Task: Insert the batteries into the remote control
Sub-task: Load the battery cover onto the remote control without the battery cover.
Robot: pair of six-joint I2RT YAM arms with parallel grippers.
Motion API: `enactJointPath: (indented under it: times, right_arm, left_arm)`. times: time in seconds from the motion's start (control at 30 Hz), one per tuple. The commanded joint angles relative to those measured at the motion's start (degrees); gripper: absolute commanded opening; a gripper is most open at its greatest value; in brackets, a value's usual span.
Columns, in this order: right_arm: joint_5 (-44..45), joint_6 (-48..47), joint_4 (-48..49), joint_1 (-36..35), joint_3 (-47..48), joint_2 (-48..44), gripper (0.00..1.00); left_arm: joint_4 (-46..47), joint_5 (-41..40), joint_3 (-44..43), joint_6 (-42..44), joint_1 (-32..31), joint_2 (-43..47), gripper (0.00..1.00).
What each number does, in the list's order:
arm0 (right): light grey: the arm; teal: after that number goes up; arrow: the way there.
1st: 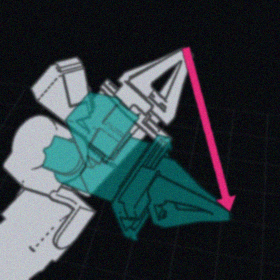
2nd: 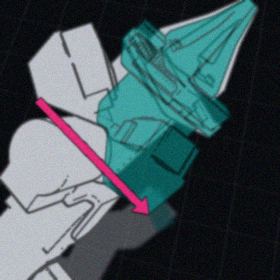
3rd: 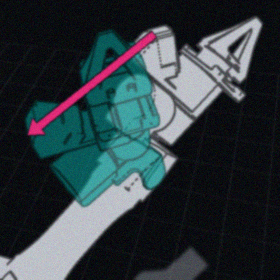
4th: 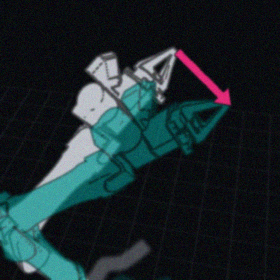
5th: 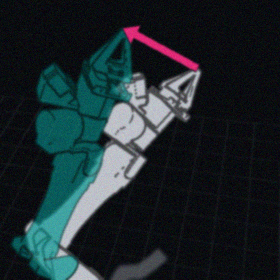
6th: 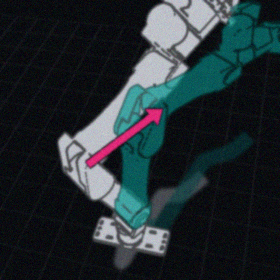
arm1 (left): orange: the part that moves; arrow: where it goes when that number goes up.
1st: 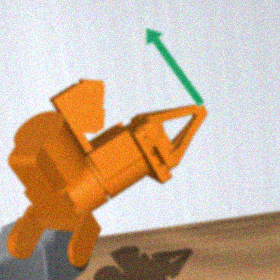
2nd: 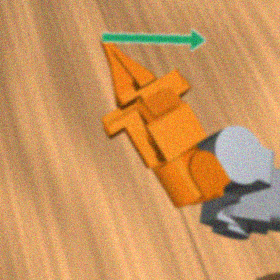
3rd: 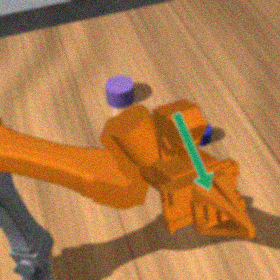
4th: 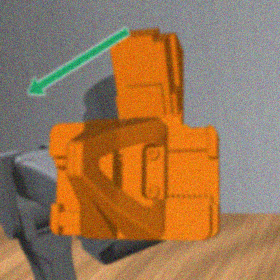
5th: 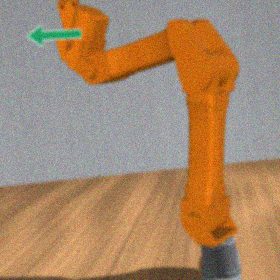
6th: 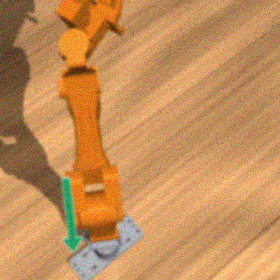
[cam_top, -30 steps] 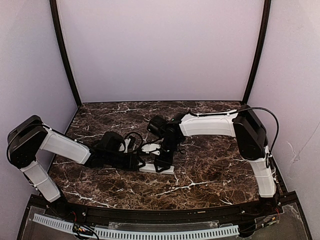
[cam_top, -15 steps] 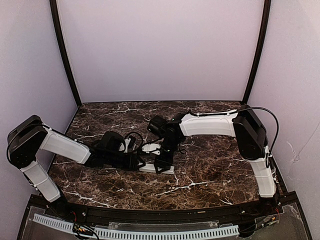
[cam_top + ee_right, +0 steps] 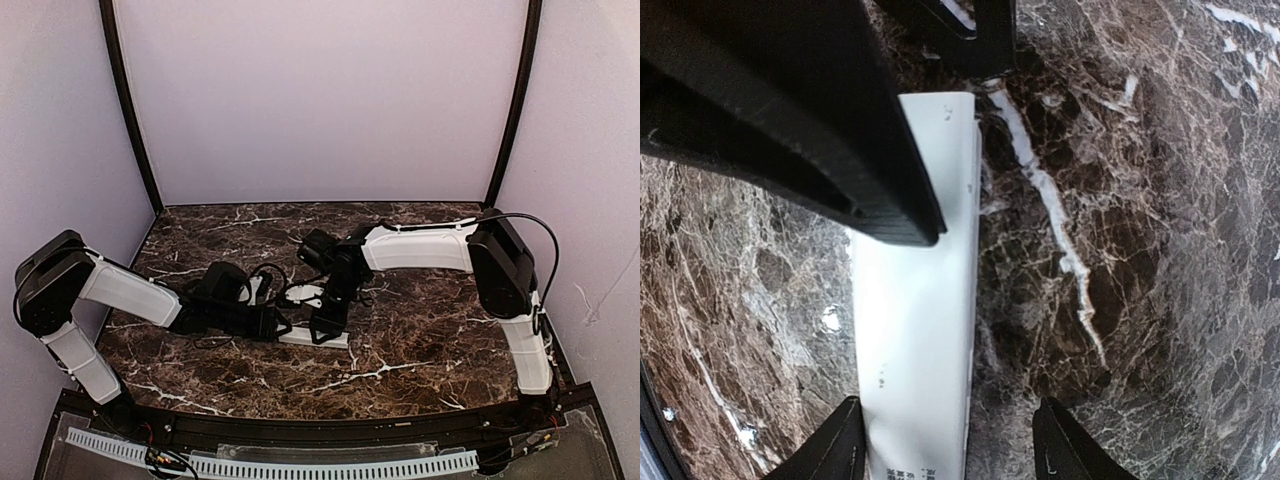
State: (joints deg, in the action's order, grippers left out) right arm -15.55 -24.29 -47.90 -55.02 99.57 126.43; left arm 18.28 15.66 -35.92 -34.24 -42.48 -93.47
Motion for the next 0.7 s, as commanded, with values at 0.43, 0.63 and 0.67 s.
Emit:
enactJointPath:
  times: [0.43, 0.63, 0.67]
  right_arm:
    - [-2.2, 1.6, 1.8, 0.7, -2.7, -5.8, 0.57]
    - [-3.8, 3.7, 4.4, 1.6, -6.6, -10.4, 0.53]
    - [-3.9, 3.9, 4.6, 1.7, -7.1, -11.0, 0.5]
  left_arm:
    - [-6.7, -0.4, 0.0, 1.9, 0.4, -2.4, 0.44]
    - [-7.5, -0.9, -0.6, 1.9, 0.4, -2.8, 0.42]
    - [-7.6, -0.9, -0.7, 1.9, 0.5, -3.1, 0.41]
